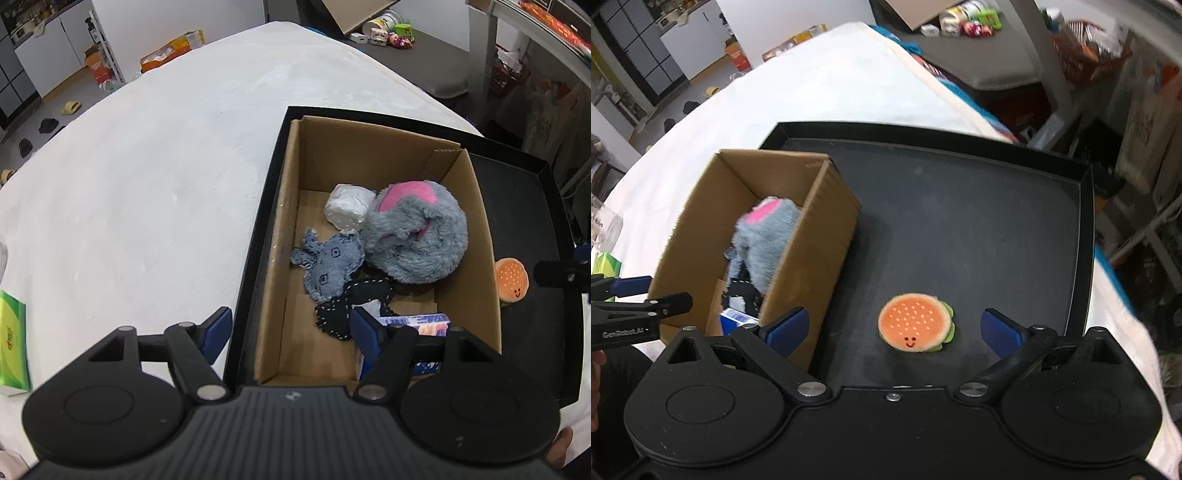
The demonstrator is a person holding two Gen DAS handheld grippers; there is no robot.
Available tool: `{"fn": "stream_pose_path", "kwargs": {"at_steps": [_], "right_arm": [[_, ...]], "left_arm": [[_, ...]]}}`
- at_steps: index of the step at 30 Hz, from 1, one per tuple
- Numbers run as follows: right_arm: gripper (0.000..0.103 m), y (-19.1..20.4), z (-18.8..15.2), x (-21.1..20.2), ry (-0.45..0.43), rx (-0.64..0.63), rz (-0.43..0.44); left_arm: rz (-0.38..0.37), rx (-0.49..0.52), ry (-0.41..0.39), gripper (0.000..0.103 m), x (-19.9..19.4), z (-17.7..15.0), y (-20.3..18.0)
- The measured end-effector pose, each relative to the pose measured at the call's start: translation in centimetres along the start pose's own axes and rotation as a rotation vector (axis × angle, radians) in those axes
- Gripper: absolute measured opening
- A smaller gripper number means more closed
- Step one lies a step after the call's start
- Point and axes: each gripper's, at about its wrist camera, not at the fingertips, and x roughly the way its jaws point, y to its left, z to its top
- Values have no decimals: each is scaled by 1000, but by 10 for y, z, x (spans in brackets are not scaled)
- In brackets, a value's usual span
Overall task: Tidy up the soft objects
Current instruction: 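Move the right gripper to the hamburger plush and close on it, then lift the hamburger plush with the right gripper and carry it over the box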
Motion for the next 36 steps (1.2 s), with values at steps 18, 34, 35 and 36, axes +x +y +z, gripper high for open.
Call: {"fn": "stream_pose_path", "kwargs": {"at_steps": [18,34,35,36], "right_arm": [[100,-12,-4,52,69,-57,9],[47,-17,-12,59,93,-92,16],[47,-18,-12,57,89,-88,19],[47,-19,-12,55,85,-82,21]], "left_arm": [[64,13,54,69,18,11,-25],[111,22,64,74,21,10,-34],[110,23,62,74,20,11,-34],[109,24,60,74,19,11,-34]]}}
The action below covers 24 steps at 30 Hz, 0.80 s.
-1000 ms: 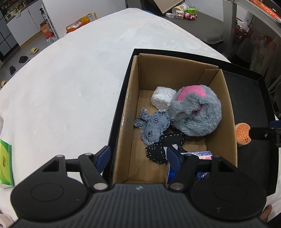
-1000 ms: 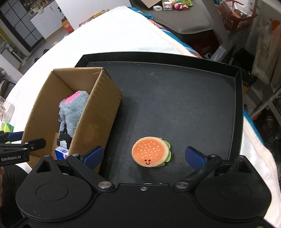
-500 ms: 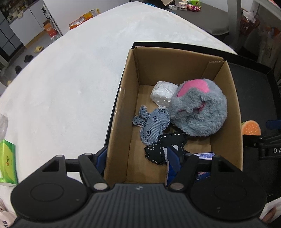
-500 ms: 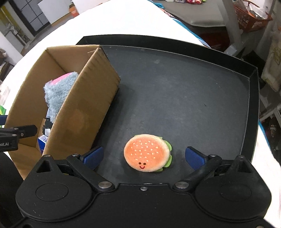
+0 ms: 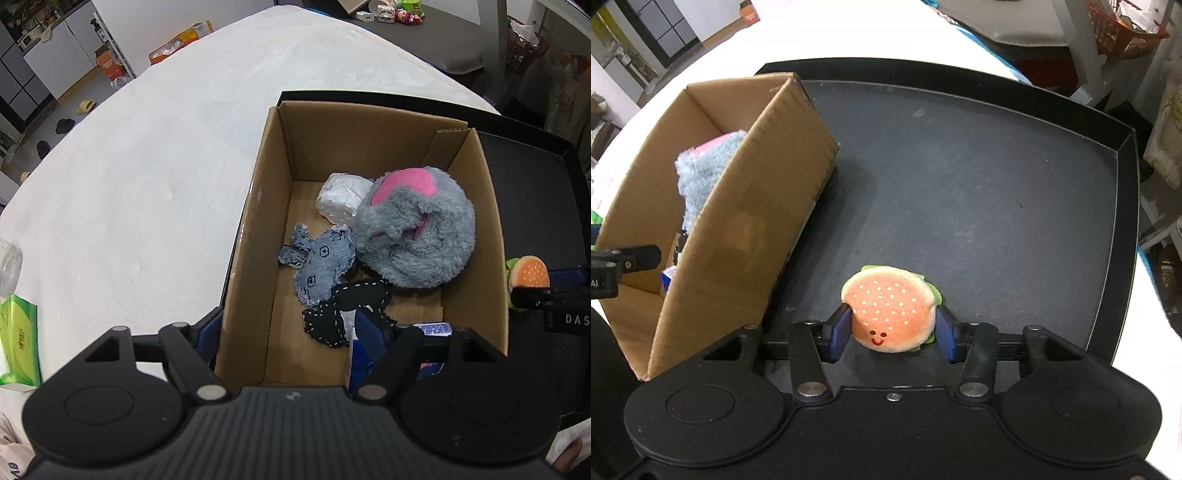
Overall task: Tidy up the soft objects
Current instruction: 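Lift the hamburger plush with the right gripper and carry it over the box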
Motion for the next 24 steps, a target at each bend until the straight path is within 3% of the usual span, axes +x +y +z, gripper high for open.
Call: {"fn": "stream_pose_path", "kwargs": {"at_steps": [13,24], "right_arm": [[47,0,-9,-44,-62,33,-7],[47,5,4,-79,-133,61,-37]], "left_arm": [[-29,-13,-20,74,-6,-8,7],[-65,-44,-49,74,-15,-11,26]]}}
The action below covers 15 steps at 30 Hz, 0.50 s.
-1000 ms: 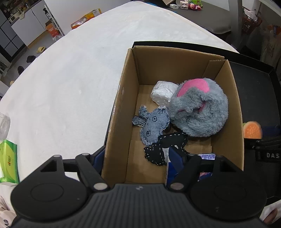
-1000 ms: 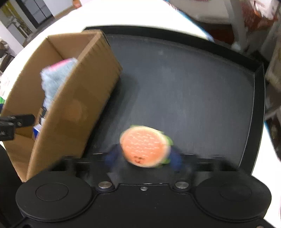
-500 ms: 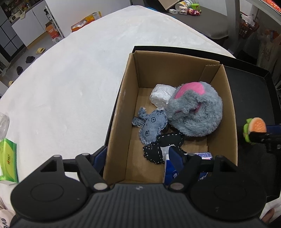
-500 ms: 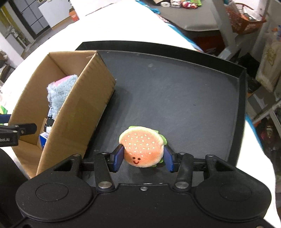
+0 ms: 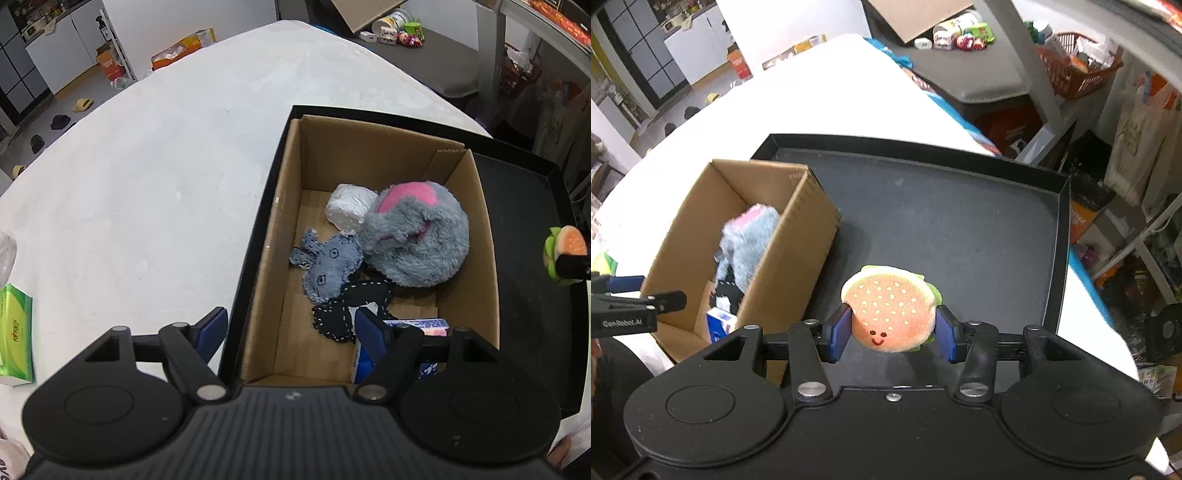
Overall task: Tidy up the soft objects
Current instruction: 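Lift the hamburger plush with the right gripper and carry it over the box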
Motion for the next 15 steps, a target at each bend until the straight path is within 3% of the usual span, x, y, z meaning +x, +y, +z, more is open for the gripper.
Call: {"fn": "stream_pose_path", "kwargs": {"at_steps": [15], "right_arm": [[48,40,19,-29,-76,-3,17]], "left_arm": [[-63,-54,-63,71,-8,-7,26]]}}
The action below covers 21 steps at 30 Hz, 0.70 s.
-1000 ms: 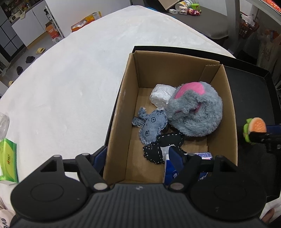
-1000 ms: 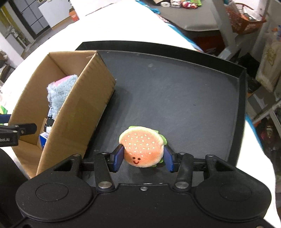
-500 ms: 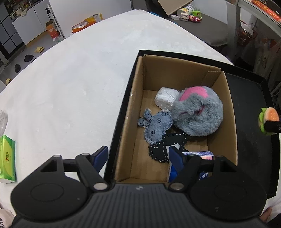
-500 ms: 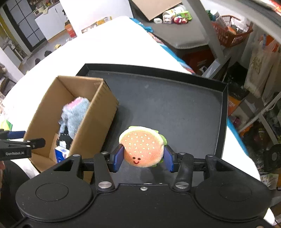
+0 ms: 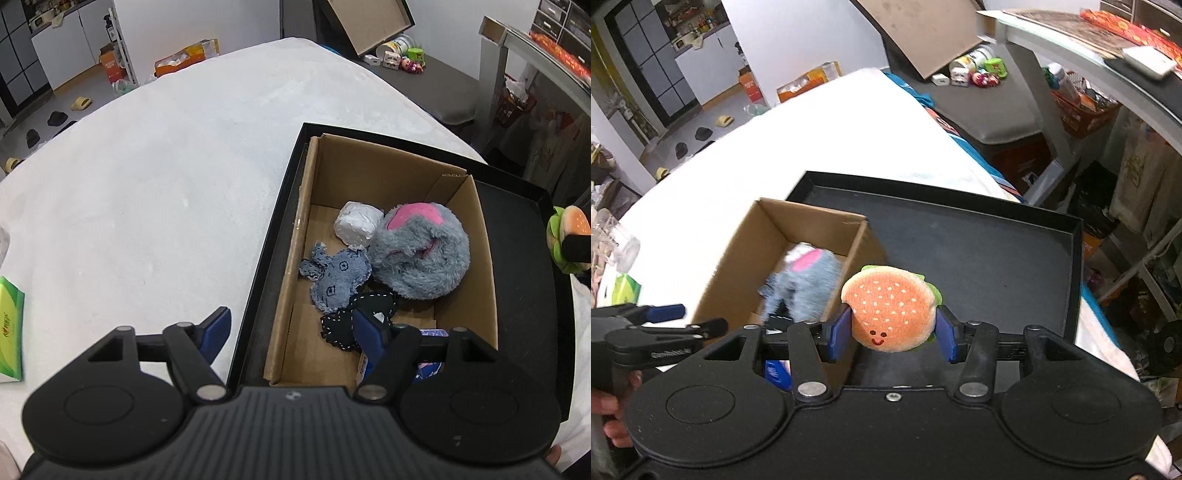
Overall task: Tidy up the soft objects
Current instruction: 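Lift the hamburger plush with the right gripper and carry it over the box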
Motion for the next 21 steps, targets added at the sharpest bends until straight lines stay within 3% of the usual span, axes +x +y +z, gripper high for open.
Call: {"fn": "stream_pose_path", "kwargs": {"at_steps": [21], "right_arm": [[48,72,13,12,17,-38,-5]], "left_arm": [[-109,-68,-3,39,11,-15,28]]}}
